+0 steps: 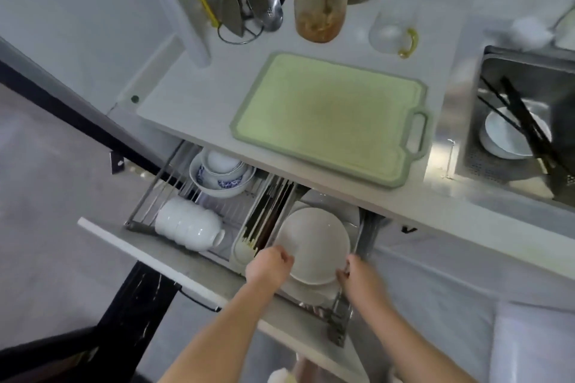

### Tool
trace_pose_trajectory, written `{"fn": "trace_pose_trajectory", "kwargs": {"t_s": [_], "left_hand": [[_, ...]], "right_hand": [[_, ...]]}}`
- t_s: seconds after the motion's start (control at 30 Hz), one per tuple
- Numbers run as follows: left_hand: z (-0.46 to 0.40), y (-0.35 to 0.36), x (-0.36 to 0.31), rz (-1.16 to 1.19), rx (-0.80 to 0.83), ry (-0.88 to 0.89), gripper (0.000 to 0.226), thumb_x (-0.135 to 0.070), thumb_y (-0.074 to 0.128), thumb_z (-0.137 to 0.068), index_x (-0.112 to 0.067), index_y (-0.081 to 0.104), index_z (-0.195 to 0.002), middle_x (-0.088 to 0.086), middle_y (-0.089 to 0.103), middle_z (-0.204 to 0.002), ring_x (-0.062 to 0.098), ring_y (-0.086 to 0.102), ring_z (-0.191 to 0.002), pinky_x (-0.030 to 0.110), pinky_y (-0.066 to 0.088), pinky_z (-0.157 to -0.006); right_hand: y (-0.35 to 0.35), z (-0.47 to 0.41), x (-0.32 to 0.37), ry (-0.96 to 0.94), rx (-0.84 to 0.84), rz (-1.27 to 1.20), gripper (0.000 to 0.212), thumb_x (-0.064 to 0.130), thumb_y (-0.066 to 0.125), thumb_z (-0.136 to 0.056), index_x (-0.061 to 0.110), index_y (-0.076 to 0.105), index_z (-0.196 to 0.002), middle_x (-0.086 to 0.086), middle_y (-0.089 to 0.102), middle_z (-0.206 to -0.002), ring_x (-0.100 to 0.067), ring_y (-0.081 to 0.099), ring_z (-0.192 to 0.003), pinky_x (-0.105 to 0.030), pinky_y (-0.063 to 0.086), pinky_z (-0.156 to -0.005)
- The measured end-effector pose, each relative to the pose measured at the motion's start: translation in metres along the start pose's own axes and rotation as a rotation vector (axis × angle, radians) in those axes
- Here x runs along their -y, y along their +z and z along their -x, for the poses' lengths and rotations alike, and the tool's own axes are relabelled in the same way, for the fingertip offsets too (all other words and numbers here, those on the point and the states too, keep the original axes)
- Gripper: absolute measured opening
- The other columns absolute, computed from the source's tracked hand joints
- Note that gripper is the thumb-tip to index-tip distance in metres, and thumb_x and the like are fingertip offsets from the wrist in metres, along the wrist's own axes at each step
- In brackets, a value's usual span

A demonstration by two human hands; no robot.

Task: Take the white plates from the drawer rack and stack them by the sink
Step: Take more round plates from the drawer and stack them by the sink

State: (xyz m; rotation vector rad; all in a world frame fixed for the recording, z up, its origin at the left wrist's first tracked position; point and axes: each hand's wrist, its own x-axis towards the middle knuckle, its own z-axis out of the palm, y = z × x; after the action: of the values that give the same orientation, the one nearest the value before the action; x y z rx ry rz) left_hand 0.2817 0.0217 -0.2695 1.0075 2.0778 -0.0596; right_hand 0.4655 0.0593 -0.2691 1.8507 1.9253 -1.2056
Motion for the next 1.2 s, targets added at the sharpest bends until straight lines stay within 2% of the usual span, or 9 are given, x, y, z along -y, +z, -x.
{"fn": "trace_pose_trajectory", "kwargs": {"t_s": [0.1,0.2,0.43,0.53,0.67,0.77,0.87,1.07,1.2], "left_hand": [[-0.033,0.002,0.004,-0.008,0.017,0.004,0.031,-0.036,0.044,-0.09,-0.021,0.058,-0.114,0.002,0.067,-0.106,0.023,0.064,-0.093,0.033,0.05,-0.075],[-0.06,0.006,0.004,-0.025,0.008,0.011,0.042,-0.033,0.043,-0.092,-0.021,0.045,-0.132,0.004,0.059,-0.123,0.026,0.06,-0.105,0.037,0.05,-0.08],[-0.098,0.018,0.013,-0.069,0.007,-0.084,0.041,-0.031,0.048,-0.092,-0.024,0.04,-0.132,0.006,0.053,-0.125,0.027,0.06,-0.102,0.038,0.049,-0.074],[-0.106,0.024,0.018,-0.06,0.033,-0.073,0.039,-0.03,0.049,-0.092,-0.025,0.041,-0.13,0.004,0.059,-0.118,0.026,0.061,-0.098,0.036,0.049,-0.071],[-0.115,0.029,0.025,-0.032,0.008,-0.062,0.031,-0.027,0.05,-0.092,-0.021,0.045,-0.122,-0.001,0.063,-0.096,0.018,0.055,-0.076,0.031,0.044,-0.06],[-0.119,0.03,0.027,-0.011,-0.003,-0.044,0.027,-0.026,0.051,-0.092,-0.019,0.048,-0.118,0.003,0.066,-0.099,0.021,0.059,-0.079,0.033,0.046,-0.063],[-0.121,0.03,0.029,-0.02,-0.006,0.0,0.023,-0.022,0.051,-0.092,-0.015,0.051,-0.114,0.007,0.068,-0.101,0.025,0.063,-0.085,0.032,0.047,-0.066],[-0.121,0.024,0.033,-0.056,-0.027,0.089,0.009,-0.015,0.048,-0.089,-0.012,0.055,-0.093,0.0,0.058,-0.077,0.02,0.053,-0.068,0.027,0.041,-0.058],[-0.11,0.014,0.037,-0.013,-0.037,0.12,0.012,-0.015,0.048,-0.088,-0.011,0.06,-0.09,-0.003,0.055,-0.067,0.016,0.051,-0.06,0.024,0.034,-0.047]], "right_hand": [[0.013,-0.019,0.006,0.095,0.005,-0.041,0.037,0.029,0.053,-0.093,0.007,0.05,-0.123,-0.014,0.062,-0.122,-0.029,0.059,-0.113,-0.034,0.049,-0.089],[0.024,-0.037,0.008,0.167,0.003,-0.144,0.047,0.021,0.055,-0.093,0.001,0.043,-0.133,-0.019,0.057,-0.129,-0.032,0.056,-0.119,-0.036,0.046,-0.097],[0.046,-0.064,0.003,0.35,0.053,-0.159,0.051,0.013,0.051,-0.093,-0.003,0.031,-0.137,-0.023,0.052,-0.132,-0.035,0.053,-0.122,-0.037,0.044,-0.098],[0.054,-0.07,0.001,0.387,0.035,-0.189,0.048,0.012,0.051,-0.093,-0.001,0.034,-0.136,-0.022,0.052,-0.131,-0.035,0.054,-0.12,-0.037,0.045,-0.098],[0.061,-0.075,-0.002,0.482,-0.053,-0.307,0.04,0.012,0.043,-0.096,0.005,0.036,-0.135,-0.023,0.051,-0.129,-0.037,0.053,-0.117,-0.04,0.044,-0.095],[0.066,-0.075,-0.002,0.469,-0.076,-0.255,0.052,0.01,0.044,-0.093,0.011,0.027,-0.143,-0.021,0.046,-0.13,-0.038,0.053,-0.116,-0.044,0.045,-0.095],[0.068,-0.075,0.001,0.492,-0.098,-0.256,0.049,0.013,0.037,-0.096,0.014,0.028,-0.143,-0.018,0.043,-0.132,-0.038,0.053,-0.117,-0.045,0.044,-0.096],[0.069,-0.071,0.001,0.453,-0.107,-0.243,0.052,0.006,0.041,-0.093,0.012,0.03,-0.143,-0.019,0.042,-0.135,-0.039,0.051,-0.119,-0.045,0.044,-0.098],[0.064,-0.065,0.003,0.442,-0.146,-0.312,0.039,0.004,0.041,-0.093,0.004,0.039,-0.132,-0.021,0.05,-0.127,-0.037,0.054,-0.115,-0.044,0.046,-0.092]]}}
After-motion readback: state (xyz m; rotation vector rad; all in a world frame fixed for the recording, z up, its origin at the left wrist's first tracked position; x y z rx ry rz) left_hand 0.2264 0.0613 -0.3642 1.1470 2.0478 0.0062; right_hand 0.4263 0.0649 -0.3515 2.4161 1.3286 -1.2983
